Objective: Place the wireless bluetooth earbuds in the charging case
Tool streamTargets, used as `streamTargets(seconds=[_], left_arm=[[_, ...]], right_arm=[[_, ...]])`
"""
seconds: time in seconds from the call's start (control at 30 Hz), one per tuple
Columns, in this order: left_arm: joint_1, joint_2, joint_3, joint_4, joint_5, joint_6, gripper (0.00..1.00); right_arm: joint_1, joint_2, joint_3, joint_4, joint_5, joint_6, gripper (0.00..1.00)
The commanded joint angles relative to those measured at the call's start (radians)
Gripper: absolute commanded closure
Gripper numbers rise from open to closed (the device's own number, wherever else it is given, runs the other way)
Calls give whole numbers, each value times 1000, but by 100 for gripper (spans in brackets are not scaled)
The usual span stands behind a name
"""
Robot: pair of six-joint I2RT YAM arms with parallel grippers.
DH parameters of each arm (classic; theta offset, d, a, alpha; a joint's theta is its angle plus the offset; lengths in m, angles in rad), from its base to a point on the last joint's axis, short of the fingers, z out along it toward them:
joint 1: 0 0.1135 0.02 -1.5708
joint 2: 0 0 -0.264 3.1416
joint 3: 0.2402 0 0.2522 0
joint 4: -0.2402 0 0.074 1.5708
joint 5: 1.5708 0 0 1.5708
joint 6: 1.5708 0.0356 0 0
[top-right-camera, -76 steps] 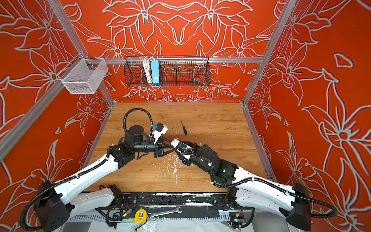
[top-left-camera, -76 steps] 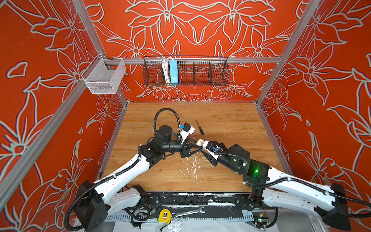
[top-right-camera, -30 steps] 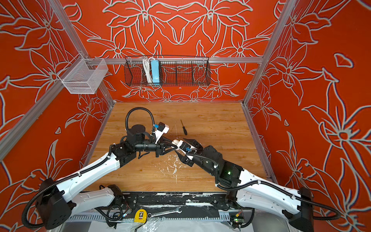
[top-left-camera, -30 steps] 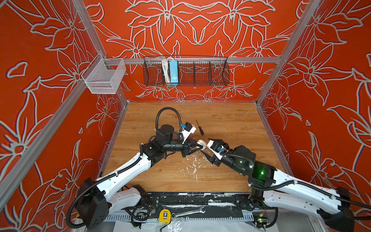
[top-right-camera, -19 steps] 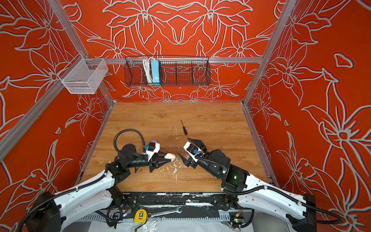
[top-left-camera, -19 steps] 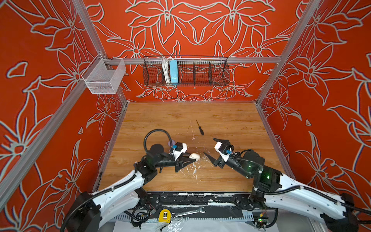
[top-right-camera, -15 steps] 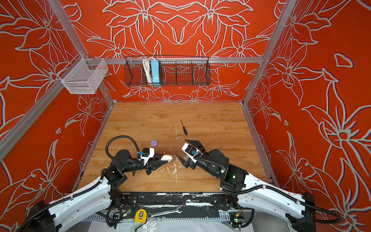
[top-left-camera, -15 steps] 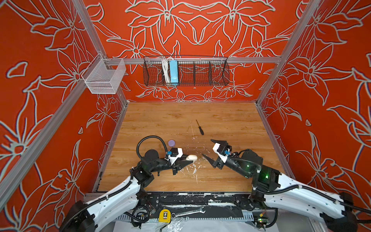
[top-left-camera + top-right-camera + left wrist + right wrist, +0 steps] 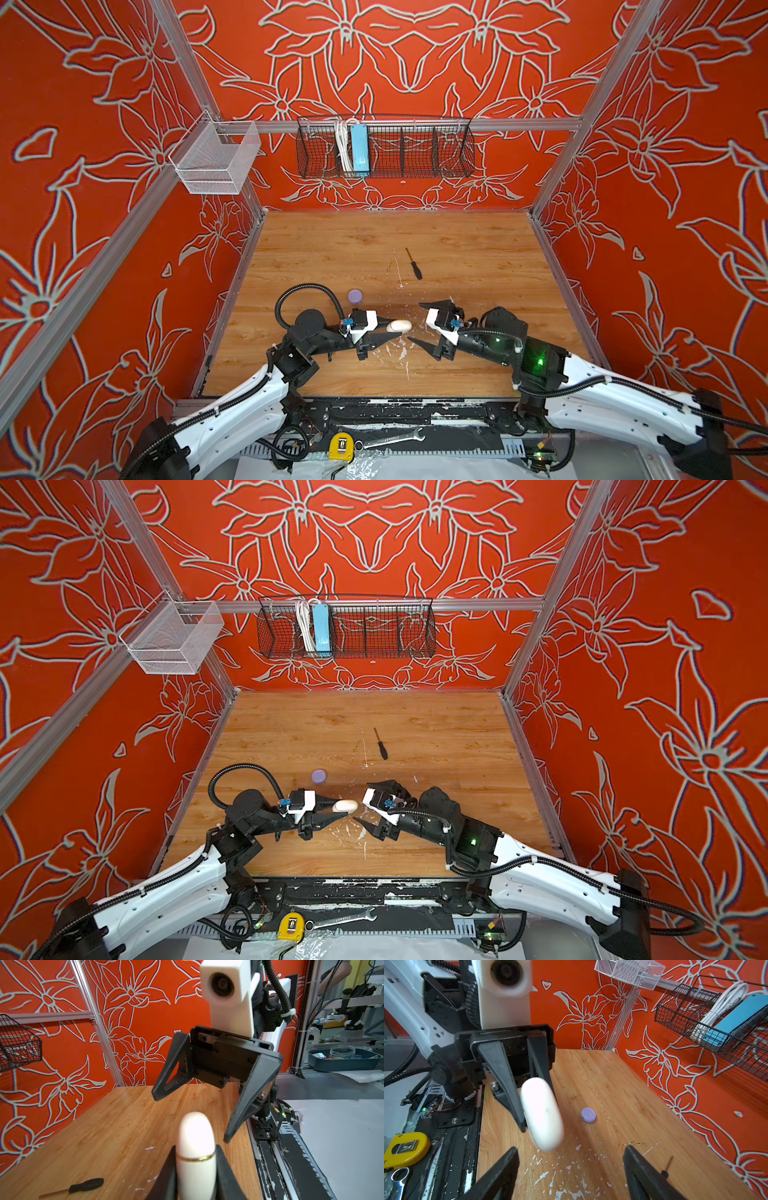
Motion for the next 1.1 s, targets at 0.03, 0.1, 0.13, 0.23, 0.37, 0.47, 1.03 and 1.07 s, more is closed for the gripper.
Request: streamTargets(seconds=[0.03, 0.1, 0.13, 0.23, 0.37, 0.47, 1.03, 1.07], left_arm=[[-15, 18, 42, -9, 60, 45, 100], [-20, 24, 50, -23, 68, 55, 100], [-23, 27, 51, -26, 67, 58, 100], [-26, 37, 55, -35, 50, 61, 100], [-28, 49, 66, -62, 24, 73, 100], [-29, 56, 72, -66, 46, 77, 100], [-44, 56, 80, -84, 81, 105, 100], [-46, 57, 82, -87, 84, 106, 100]], right_arm=[[4, 13, 31, 9, 6, -11, 19], [3, 13, 32, 7, 10, -12, 19], [4, 11, 32, 7, 19, -9, 19], [4, -7, 24, 16, 30, -7, 19], [4, -37, 7, 31, 37, -4, 18], [4, -46, 0, 38, 48, -3, 18], [4, 1, 31, 22, 159, 19, 20], [4, -2, 31, 24, 167, 20, 20]])
